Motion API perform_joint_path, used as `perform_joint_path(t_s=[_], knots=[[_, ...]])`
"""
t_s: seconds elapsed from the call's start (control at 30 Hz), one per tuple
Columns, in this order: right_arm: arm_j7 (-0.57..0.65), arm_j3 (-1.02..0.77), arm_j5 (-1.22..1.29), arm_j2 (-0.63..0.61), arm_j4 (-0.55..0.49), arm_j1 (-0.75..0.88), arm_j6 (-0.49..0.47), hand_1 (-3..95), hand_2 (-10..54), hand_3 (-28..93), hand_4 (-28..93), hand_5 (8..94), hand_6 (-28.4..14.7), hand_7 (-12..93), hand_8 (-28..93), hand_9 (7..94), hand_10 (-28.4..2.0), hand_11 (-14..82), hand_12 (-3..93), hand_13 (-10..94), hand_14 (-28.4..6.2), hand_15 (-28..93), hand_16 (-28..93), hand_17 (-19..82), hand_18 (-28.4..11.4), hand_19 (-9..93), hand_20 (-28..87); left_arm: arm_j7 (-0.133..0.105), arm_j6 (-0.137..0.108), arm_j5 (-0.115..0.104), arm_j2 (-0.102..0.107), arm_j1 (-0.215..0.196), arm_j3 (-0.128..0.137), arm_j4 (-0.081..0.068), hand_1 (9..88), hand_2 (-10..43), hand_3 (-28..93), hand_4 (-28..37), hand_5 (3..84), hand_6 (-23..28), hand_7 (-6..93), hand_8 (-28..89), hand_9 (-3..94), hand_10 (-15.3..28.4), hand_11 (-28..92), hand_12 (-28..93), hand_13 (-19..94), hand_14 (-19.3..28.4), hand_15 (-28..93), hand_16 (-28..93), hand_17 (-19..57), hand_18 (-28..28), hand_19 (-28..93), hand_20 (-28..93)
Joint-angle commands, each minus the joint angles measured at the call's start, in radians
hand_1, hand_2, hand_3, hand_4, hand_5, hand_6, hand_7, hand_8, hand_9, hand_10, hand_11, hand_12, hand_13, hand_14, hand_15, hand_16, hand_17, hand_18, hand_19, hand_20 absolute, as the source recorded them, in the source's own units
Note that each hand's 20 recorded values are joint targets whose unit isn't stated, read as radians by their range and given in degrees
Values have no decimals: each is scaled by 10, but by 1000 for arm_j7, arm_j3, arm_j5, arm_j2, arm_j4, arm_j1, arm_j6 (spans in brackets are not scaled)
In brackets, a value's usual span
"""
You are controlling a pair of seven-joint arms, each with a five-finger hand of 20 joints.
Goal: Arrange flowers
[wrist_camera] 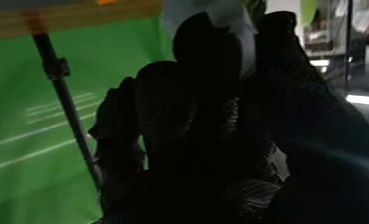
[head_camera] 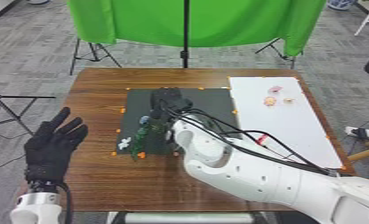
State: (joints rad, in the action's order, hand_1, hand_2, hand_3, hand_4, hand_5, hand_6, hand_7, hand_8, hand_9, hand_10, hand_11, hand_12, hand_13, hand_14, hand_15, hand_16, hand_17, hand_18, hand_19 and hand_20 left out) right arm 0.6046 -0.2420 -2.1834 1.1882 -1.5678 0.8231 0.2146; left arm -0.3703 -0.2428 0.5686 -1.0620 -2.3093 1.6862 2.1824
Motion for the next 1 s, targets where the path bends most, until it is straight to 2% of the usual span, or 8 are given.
perform_joint_path(t_s=[0.03, 0.07, 0.2, 0.37, 0.73, 0.8, 0.87, 1.0], knots=[[-1, 27, -129, 3, 8, 2, -72, 524, -95, 620, -283, 784, 36, 150, -20, 836, -85, 415, 260, 670, -78, 771, 233, 253, -203, 858, 450, 12, 6, -5, 17, -6, -3, -7, 180, 93, 786, -283, 365, 83, 125, -108, 341, 213, 304, 83, 215, 284, 611, -132, -82, 284, 549, 181], [4, 27, -124, 4, 7, 5, -74, 507, -95, 643, -283, 771, 36, 149, -23, 828, -85, 417, 263, 663, -80, 776, 233, 246, -203, 851, 450, 21, 9, 1, 9, -4, 0, -7, 180, 94, 785, -283, 364, 83, 120, -106, 339, 211, 296, 81, 211, 283, 608, -133, -83, 284, 548, 180], [12, 25, -128, 2, 2, 12, -93, 456, -95, 710, -283, 734, 40, 152, -40, 805, -87, 431, 271, 644, -84, 787, 235, 232, -205, 841, 454, 25, 10, -3, 23, -5, -3, -8, 183, 94, 786, -283, 362, 83, 110, -101, 336, 209, 280, 81, 207, 283, 600, -134, -84, 284, 545, 178], [17, 31, -182, -1, -4, 10, -130, 396, -95, 770, -283, 683, 32, 151, -125, 759, -103, 477, 219, 608, -96, 793, 215, 201, -216, 808, 457, 56, 16, 16, -2, 1, 5, -8, 188, 94, 785, -283, 361, 84, 100, -95, 333, 206, 262, 87, 205, 281, 583, -129, -85, 284, 544, 175], [77, 50, -164, 13, 15, -44, -92, 378, -95, 776, -283, 677, 29, 147, -127, 745, -108, 488, 203, 590, -105, 790, 205, 174, -234, 769, 460, 18, 6, -9, 32, -2, -16, -8, 193, 94, 782, -283, 356, 83, 82, -85, 328, 202, 228, 100, 201, 277, 555, -113, -86, 284, 542, 171], [97, 60, -174, 20, 32, -56, -90, 377, -95, 778, -283, 677, 29, 148, -127, 746, -108, 488, 202, 591, -105, 791, 203, 175, -235, 769, 461, 36, 15, 5, 15, 5, -14, -10, 193, 95, 782, -283, 355, 83, 79, -83, 327, 202, 225, 103, 201, 277, 552, -111, -86, 284, 542, 171], [103, 57, -167, 25, 43, -61, -91, 382, -95, 778, -283, 679, 27, 147, -127, 747, -108, 489, 201, 593, -106, 792, 202, 177, -236, 769, 463, 22, 10, -7, 31, 8, -21, -11, 193, 95, 780, -283, 355, 83, 77, -82, 327, 201, 221, 105, 202, 276, 550, -109, -86, 284, 542, 170], [138, 75, -168, 28, 66, -79, -81, 397, -95, 767, -283, 684, 25, 145, -126, 748, -105, 480, 214, 594, -107, 793, 202, 179, -237, 771, 465, 23, 15, 0, 24, 10, -22, -12, 193, 97, 777, -283, 353, 83, 66, -78, 324, 198, 203, 108, 201, 275, 538, -105, -86, 284, 540, 169]])
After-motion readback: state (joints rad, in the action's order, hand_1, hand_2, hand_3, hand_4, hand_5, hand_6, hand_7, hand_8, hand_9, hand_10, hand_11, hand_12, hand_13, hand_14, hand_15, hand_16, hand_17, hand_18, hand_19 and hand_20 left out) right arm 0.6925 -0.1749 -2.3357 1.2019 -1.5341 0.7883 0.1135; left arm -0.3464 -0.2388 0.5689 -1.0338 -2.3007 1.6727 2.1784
